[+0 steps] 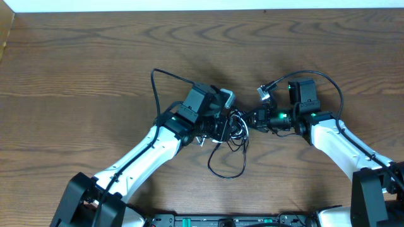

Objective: Untangle cables

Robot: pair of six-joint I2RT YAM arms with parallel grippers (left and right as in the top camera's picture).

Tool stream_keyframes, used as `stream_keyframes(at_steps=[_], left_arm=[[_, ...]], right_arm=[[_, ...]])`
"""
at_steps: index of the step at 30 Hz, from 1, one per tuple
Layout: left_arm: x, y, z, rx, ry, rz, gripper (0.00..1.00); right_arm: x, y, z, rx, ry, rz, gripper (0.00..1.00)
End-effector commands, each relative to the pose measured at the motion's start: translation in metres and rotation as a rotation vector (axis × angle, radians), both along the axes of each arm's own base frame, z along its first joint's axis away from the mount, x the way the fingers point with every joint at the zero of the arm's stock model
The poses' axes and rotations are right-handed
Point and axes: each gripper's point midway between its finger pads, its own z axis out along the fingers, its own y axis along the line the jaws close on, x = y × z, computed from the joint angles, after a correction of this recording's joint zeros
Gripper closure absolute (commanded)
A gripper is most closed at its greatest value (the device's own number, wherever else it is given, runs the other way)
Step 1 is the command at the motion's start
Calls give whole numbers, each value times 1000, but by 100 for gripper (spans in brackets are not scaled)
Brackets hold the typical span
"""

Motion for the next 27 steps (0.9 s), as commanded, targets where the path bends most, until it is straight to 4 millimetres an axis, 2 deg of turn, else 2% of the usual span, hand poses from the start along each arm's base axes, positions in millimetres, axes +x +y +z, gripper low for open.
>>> stream_keyframes(at_steps=[1,9,20,25,27], left_arm=[[2,3,7,-42,3,-1,50],[8,11,5,-32,6,26,50],[19,27,-6,68,-25,103,50],[34,47,-14,175,-79,192,50],[39,62,-20,253,-98,243,56]], right_arm=[[-12,8,10,77,9,70,99],[-19,13,25,163,-3,128,99],[-27,20,63,341,-93,257,99],[-31,20,73,386,-116,299,99],[-31,20,75,391,-123,304,99]])
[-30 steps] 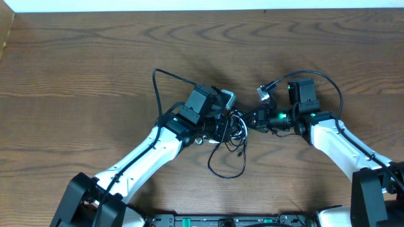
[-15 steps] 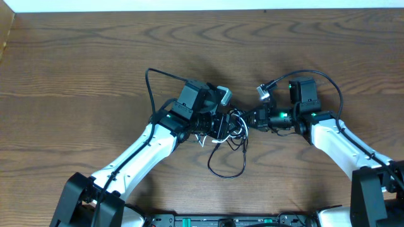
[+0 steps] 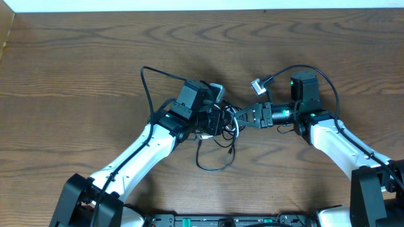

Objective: Untangle cables

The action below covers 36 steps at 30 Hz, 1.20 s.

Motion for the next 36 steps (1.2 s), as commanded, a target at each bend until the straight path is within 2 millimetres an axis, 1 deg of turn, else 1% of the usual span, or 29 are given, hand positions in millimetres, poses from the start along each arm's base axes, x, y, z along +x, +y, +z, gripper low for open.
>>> stream_keyframes(at_steps=[1,3,6,10,11,13,15,18,19,22,25,27,30,32,34,36], left_arm=[[17,41,-15,199,-62,142,59],[17,59,-22,293,-60,187,66],[12,85,-30,418,-45,237,72],[8,106,-35,473,-5,274,78],[8,110,-36,475,2,284,85],[10,115,-36,466,17,299,92],[9,112,-37,430,37,290,92],[6,100,-36,367,59,257,92],[5,93,-35,335,65,241,92],[2,66,-27,204,77,154,93],[-4,29,-8,16,67,1,93],[-5,16,2,-60,55,-45,93],[-4,14,6,-73,44,-51,93],[-4,14,5,-72,48,-50,93],[-5,14,5,-72,49,-50,93],[-4,14,5,-75,51,-47,93]], right_arm=[[-17,1,17,88,20,104,99],[-16,0,17,87,17,98,99],[-8,-3,15,72,3,64,99],[9,-11,6,19,-8,-28,99],[14,-14,3,3,-11,-56,99],[24,-20,-3,-31,-14,-111,99],[33,-25,-9,-65,-18,-161,99],[42,-29,-22,-133,-12,-225,99],[43,-31,-28,-161,-8,-241,98],[41,-33,-52,-281,4,-274,95],[33,-36,-78,-424,-17,-274,94],[25,-36,-89,-494,-60,-241,90],[14,-27,-92,-505,-119,-167,82],[7,-19,-88,-473,-145,-123,76],[3,-13,-84,-444,-162,-92,72],[1,-11,-84,-442,-163,-85,70]])
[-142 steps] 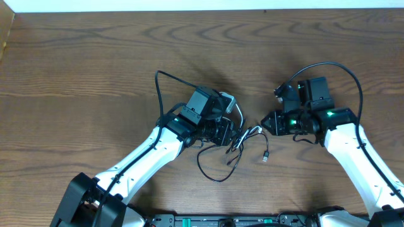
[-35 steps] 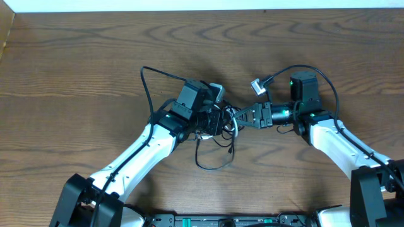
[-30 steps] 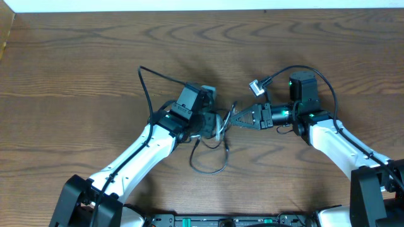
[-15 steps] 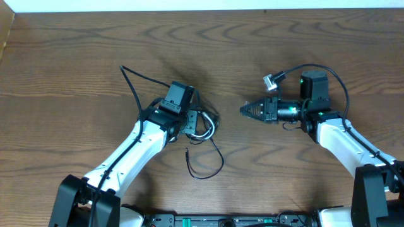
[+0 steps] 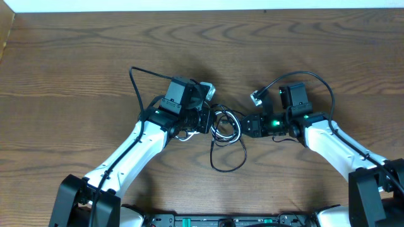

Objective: Untangle cables

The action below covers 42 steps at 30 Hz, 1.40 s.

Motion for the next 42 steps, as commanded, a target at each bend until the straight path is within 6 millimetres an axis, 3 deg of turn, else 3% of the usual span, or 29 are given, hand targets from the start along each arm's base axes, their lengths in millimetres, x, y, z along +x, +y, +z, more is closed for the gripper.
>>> stream_keyframes(at_steps=[1,4,9,16,22,25,28,34,42], left_arm=[[-6,-7,6,-43,4,-38,93],[-9,-12,12,-83,8,-63,93],[-10,-14,29,-112,-30,-74,93],[-14,-12,69,-158,-140,-79,93],[-18,-11,88,-179,-191,-82,93],[-19,-8,83,-159,-172,-72,92],[-14,9,64,-52,-147,-1,92],[-11,23,49,37,-125,51,92],[-13,20,42,42,-100,48,92]], right_arm=[[-3,5,4,8,-59,59,71],[0,1,-2,-33,-57,35,82],[6,-16,-21,-170,-53,-31,84],[9,-42,-43,-343,-34,-101,98],[8,-60,-54,-446,18,-184,95],[7,-60,-55,-448,20,-175,87],[2,-64,-54,-464,1,-129,80],[-3,-57,-17,-415,-97,18,69],[-17,-9,76,-125,-346,164,56]])
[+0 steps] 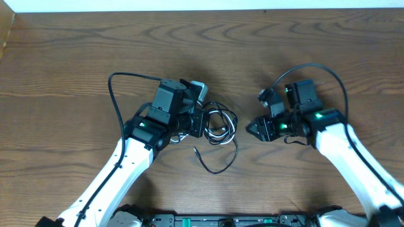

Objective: Untangle cables

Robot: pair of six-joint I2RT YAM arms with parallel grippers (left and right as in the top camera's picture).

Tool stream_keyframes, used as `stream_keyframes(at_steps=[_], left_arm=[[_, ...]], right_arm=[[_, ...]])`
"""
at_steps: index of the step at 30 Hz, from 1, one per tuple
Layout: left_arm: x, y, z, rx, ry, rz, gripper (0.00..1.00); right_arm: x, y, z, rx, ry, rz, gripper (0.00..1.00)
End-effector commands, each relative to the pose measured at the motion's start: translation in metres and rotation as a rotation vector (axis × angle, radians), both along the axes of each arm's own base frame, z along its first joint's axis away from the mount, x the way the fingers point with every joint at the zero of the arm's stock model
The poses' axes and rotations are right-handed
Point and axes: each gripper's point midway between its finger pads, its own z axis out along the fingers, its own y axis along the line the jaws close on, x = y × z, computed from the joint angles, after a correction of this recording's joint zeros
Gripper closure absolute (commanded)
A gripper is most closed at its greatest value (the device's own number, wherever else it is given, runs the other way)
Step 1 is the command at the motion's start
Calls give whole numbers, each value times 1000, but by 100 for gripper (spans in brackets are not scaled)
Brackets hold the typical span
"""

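Note:
A tangle of black and white cables [219,124] lies mid-table, with one black strand [218,165] looping down toward the front edge. My left gripper [201,123] sits at the tangle's left side and looks shut on its strands there. To the right, my right gripper [252,129] points at the tangle across a small gap; its fingers come to a closed point with no cable between them. Where exactly the left fingers bite is hidden under the wrist.
The brown wooden table [76,57] spreads around both arms. Each arm's own black lead arcs behind its wrist, left [117,85] and right [328,72]. A pale wall edge [202,5] runs along the far side.
My left gripper has moved left and slightly toward the front with the tangle. The right gripper, which was touching the tangle's right side, now stands a short way off to the right.
At first both grippers met at the tangle near mid-table. Then the right fingers stood spread at its right side while the left held it. Later the tangle sat further left with the right gripper against it. Now the bundle is looser, still with the left gripper.

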Motion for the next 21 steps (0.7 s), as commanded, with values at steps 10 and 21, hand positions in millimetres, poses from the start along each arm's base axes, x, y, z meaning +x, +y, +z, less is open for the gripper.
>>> stream_keyframes(at_steps=[10,21], left_arm=[[-14,-23,-5,10,1,-75,93],[-14,-25,-4,7,-4,-80,92]], right_arm=[[-31,48,60,172,-167,231,55],[-35,51,59,173,-158,239,80]])
